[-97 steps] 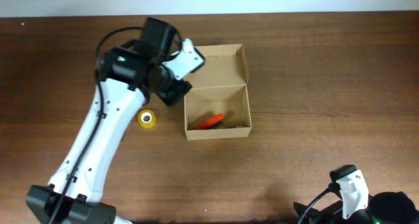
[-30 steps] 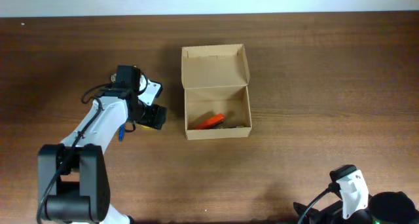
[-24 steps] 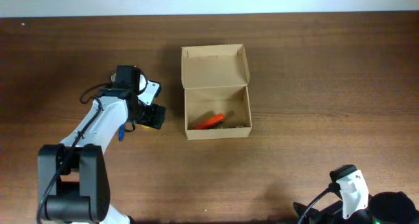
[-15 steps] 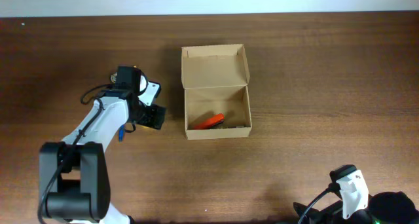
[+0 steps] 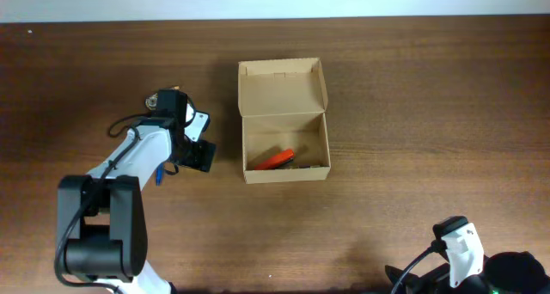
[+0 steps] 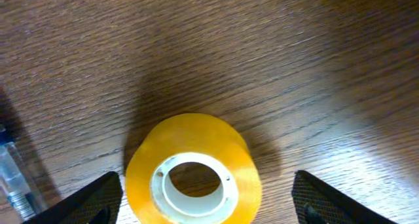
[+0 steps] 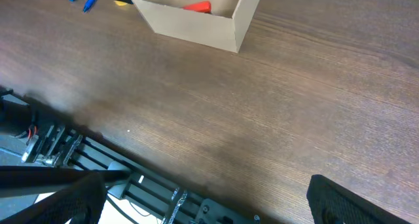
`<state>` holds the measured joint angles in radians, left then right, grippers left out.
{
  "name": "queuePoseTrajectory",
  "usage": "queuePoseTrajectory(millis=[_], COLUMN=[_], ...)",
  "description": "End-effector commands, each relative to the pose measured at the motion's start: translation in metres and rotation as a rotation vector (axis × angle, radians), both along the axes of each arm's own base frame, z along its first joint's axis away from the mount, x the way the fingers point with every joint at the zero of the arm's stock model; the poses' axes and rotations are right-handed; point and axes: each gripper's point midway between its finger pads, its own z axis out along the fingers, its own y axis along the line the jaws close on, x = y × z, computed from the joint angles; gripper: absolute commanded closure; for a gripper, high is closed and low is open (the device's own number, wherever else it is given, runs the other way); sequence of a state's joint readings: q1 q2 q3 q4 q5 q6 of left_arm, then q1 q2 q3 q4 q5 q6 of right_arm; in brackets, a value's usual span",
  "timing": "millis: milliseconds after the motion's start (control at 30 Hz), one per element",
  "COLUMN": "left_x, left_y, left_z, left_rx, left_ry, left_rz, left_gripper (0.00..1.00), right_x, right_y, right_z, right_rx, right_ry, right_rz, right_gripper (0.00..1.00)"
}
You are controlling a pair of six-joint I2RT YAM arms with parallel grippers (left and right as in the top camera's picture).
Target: Pack container
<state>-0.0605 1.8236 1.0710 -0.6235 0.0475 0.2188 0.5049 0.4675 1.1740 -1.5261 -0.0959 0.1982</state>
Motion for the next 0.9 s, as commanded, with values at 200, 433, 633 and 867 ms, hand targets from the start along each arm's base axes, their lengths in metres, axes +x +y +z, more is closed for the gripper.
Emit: queuePoseTrajectory(millis=[200,433,633,867], left_x=[-0.001,0.004,0.001,-0.001], left_y=[0.006,0.002,0.002,0.003], left_z=[-0.005,-0.007,-0.016,-0.021], left_rx=[0.058,0.065,0.069,0.076], left_ry=[0.003,-0.014,0.011,0.025], left_rz=[0.020,0.021,0.033,0.034], left_gripper=[0.23,0.27,0.28,0.42], right_x=[-0.001,-0.001,-0.001,-0.001], right_y=[0.001,0.001,0.001,0.001], right_z=[-0.001,-0.001,-0.001,-0.001], right_rx=[-0.001,-0.001,-0.001,-0.001], right_ry=[-0.001,-0.001,-0.001,-0.001], right_rz=[0.013,0.013,0.013,0.013], right_gripper=[0.01,0.01,0.01,0.01])
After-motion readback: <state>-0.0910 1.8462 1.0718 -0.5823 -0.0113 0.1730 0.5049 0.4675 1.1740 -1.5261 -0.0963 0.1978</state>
